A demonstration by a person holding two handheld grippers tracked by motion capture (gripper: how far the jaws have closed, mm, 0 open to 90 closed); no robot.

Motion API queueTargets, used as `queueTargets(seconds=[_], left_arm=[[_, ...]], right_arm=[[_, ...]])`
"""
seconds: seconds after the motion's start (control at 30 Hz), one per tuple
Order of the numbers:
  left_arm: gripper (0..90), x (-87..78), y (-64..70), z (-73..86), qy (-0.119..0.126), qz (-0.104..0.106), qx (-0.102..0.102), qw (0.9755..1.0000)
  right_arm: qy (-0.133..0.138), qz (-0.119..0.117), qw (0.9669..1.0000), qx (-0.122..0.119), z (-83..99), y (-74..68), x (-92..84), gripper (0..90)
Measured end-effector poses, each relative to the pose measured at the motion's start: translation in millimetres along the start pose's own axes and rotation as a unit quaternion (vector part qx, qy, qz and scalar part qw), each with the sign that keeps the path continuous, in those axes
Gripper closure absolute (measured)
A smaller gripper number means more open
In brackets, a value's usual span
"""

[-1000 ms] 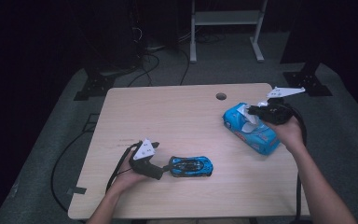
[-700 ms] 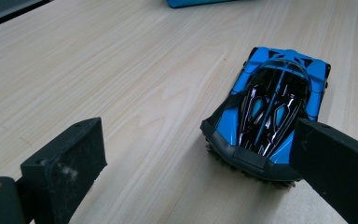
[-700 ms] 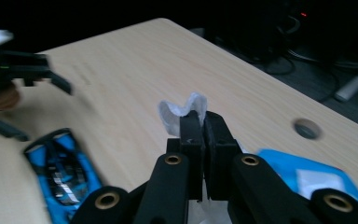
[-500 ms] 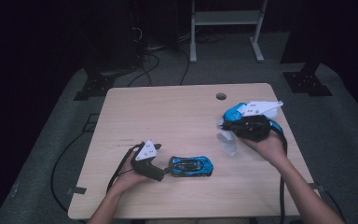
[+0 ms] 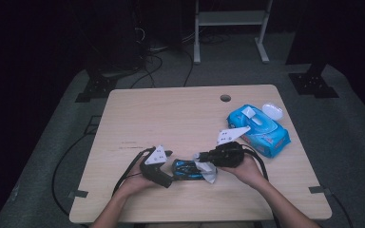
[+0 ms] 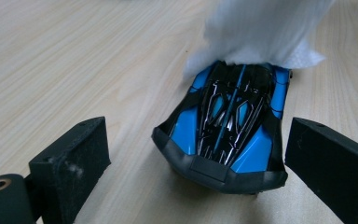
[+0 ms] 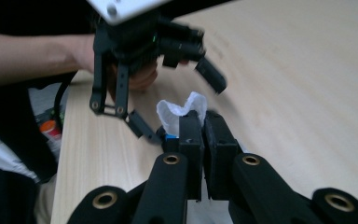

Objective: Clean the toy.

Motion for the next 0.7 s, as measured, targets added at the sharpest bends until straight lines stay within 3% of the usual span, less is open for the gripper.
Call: queueTargets(seconds=[0.13, 0.3, 0.37, 0.47, 0.53, 0.7], left_arm=[[13.0, 0.9, 0.3, -1.9, 0.008, 0.004, -0.001, 1.0000], [15.0, 4.0, 1.7, -2.1, 0.007, 0.022, -0.007, 0.9997], [15.1, 6.2, 3.8, -0.5, -0.002, 0.026, -0.001, 0.9997], [15.3, 14.2, 7.4, 6.3, -0.037, 0.020, 0.023, 0.9988], [15.2, 17.2, 8.8, 6.9, -0.043, 0.020, 0.029, 0.9985], [10.0, 21.7, 8.8, -1.6, -0.021, 0.014, 0.028, 0.9993]], right_arm=[[-0.012, -0.006, 0.9998, 0.012, 14.4, 5.6, 14.5, 85.0], [-0.039, 0.008, 0.9990, 0.022, 31.1, 13.6, 27.9, 82.4], [-0.041, 0.007, 0.9988, 0.026, 36.8, 15.0, 31.8, 79.0], [-0.040, 0.014, 0.9988, 0.027, 41.1, 15.6, 31.4, 79.0], [-0.040, 0.021, 0.9987, 0.021, 43.7, 15.3, 30.7, 78.5], [-0.033, 0.023, 0.9990, 0.020, 46.3, 14.5, 32.3, 79.3]])
Point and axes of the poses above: each handheld gripper's, and its own axes: x roughly forward along the jaws, z roughly out of its underside, y roughly to its right, the point moved 7 cm from there along x, roughly forward along the jaws, and after that the axes turned 10 degrees about -y, right-handed, at the moved point
